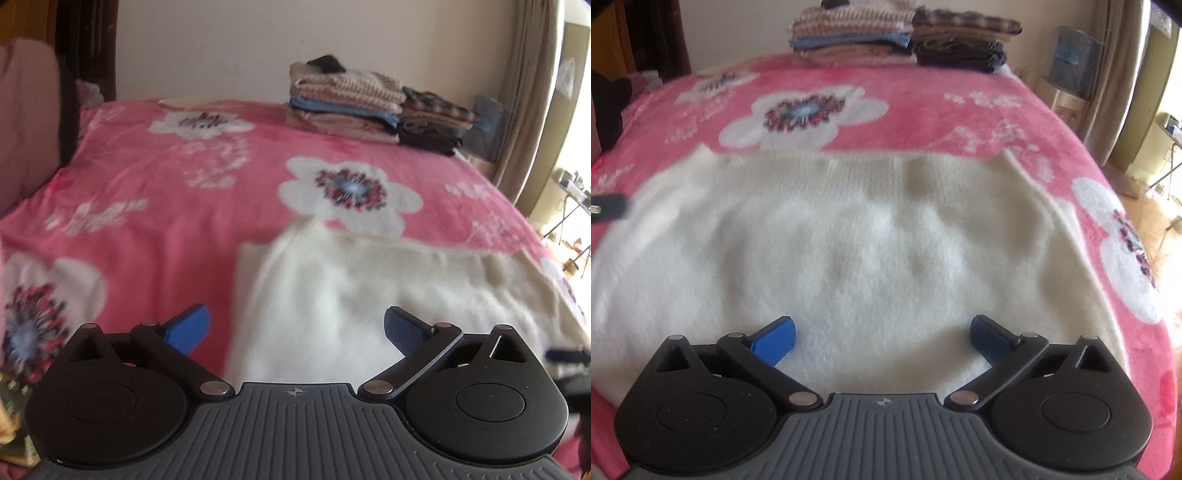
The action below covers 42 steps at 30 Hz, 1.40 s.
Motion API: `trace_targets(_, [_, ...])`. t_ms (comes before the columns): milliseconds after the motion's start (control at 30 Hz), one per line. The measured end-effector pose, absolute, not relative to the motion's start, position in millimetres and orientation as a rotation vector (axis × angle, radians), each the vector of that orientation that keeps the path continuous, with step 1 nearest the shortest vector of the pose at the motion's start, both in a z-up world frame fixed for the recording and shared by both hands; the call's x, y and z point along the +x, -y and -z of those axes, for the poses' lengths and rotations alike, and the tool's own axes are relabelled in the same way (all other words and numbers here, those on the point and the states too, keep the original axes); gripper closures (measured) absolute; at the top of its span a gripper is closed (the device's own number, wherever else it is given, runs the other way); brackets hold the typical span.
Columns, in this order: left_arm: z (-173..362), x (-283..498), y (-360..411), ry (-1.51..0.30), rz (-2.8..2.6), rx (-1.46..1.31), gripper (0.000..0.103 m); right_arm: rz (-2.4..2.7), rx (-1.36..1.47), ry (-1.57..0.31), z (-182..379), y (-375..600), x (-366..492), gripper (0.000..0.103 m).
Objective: Fold clothes
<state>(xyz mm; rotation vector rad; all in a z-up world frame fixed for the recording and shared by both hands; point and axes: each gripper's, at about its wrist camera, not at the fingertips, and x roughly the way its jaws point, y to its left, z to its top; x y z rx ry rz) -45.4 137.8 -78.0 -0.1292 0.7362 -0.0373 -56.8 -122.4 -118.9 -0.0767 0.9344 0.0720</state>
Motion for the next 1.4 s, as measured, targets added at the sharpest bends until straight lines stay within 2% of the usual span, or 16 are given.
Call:
trace_targets(167, [98, -47, -151, -0.843, 0.034, -0.167, 0.0, -0.083, -0.086, -0.935, 120, 123, -55, 0.0])
trace_targets(367, [119, -33, -173, -0.937, 0.082, -0.362, 0.001, -0.091, -0.084, -0.942, 120, 125, -54, 0.0])
trace_targets(767, [131, -15, -201, -1.008, 0.329, -0.515, 0.001, -0.082, -0.088, -0.939, 122, 121, -55, 0.0])
trace_targets(867, [134, -13, -209, -1.019, 0.39, -0.567, 0.005, -0.079, -0.089, -0.94, 122, 121, -54, 0.0])
trace_targets(1000, [140, -10, -217, -1.008, 0.374, -0.632, 0.018, -0.075, -0.088, -0.939, 122, 120, -55, 0.0])
trace_targets(1200, [151, 3, -225, -0.958, 0.295, -0.801, 0.021, -0.07, -0.086, -0.94, 122, 120, -55, 0.0])
trace_targets(1300, [150, -1, -218, -0.976, 0.324, -0.77, 0.03, -0.069, -0.084, -0.94, 121, 120, -56, 0.0])
trace_targets(1400, [149, -5, -216, -0.99, 0.367, -0.796, 0.033, -0.066, -0.084, -0.935, 122, 120, -57, 0.0])
